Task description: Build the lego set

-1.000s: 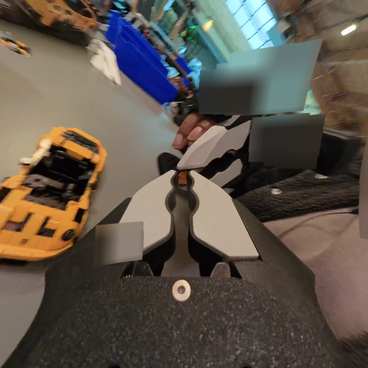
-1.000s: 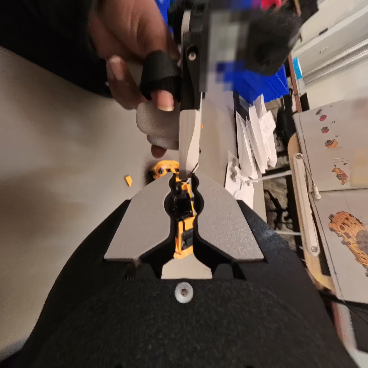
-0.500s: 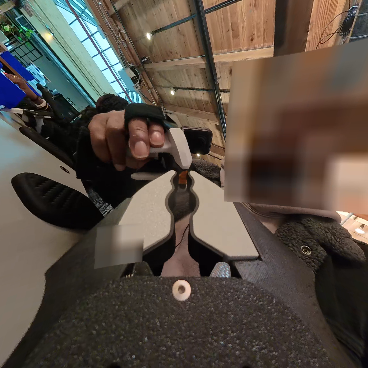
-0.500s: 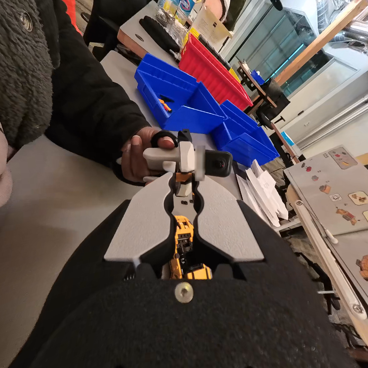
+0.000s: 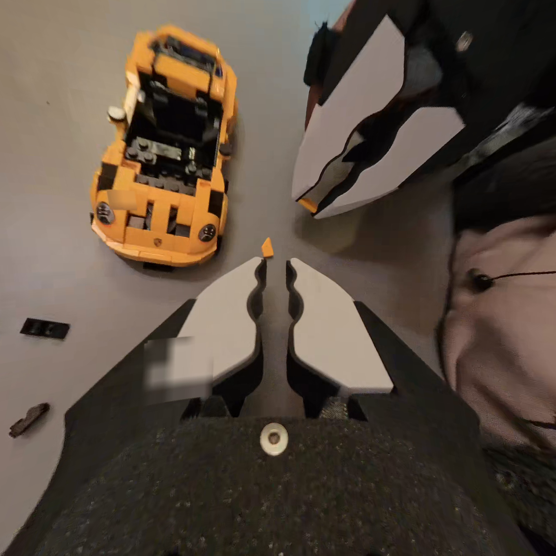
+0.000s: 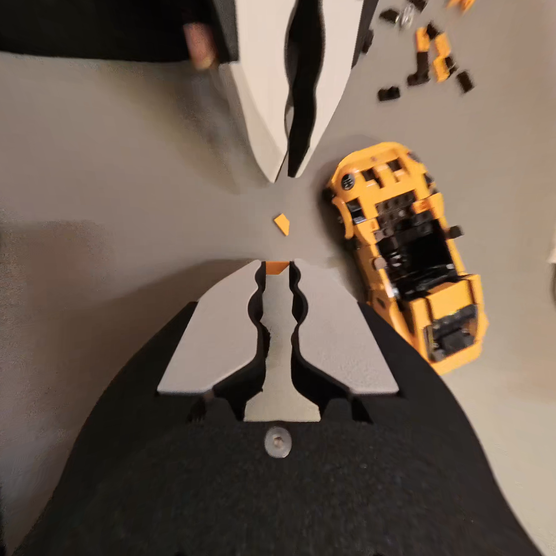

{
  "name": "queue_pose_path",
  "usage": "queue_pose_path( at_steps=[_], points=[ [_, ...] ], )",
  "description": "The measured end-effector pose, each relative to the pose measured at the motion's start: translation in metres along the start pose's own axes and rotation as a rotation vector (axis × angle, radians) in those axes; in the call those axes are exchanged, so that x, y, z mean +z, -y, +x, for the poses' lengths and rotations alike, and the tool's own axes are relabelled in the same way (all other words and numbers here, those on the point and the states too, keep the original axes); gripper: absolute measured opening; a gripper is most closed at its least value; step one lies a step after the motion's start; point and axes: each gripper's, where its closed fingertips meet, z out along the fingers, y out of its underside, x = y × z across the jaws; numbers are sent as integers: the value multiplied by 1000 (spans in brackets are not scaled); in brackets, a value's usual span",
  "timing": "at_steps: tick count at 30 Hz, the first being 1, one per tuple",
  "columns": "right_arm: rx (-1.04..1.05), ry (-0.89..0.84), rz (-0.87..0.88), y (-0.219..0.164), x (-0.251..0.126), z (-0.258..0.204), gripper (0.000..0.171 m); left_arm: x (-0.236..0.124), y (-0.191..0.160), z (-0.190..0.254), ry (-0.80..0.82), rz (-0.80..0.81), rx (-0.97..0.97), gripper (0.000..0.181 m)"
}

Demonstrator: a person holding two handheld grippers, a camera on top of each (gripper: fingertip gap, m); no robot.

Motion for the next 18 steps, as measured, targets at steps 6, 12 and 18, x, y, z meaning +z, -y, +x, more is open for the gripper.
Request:
queue_pose_path(
  at_steps=[6, 12, 18],
  points=[
    [137, 36, -49, -6, 17, -3, 14, 22, -6, -5, 58, -112, 93, 15],
    [164, 44, -76, -7, 25, -2, 14, 29, -10, 2, 8, -144, 117, 21],
    [151, 52, -89, -3, 27, -1, 15, 33, -12, 17, -50, -151, 141, 23]
  ],
)
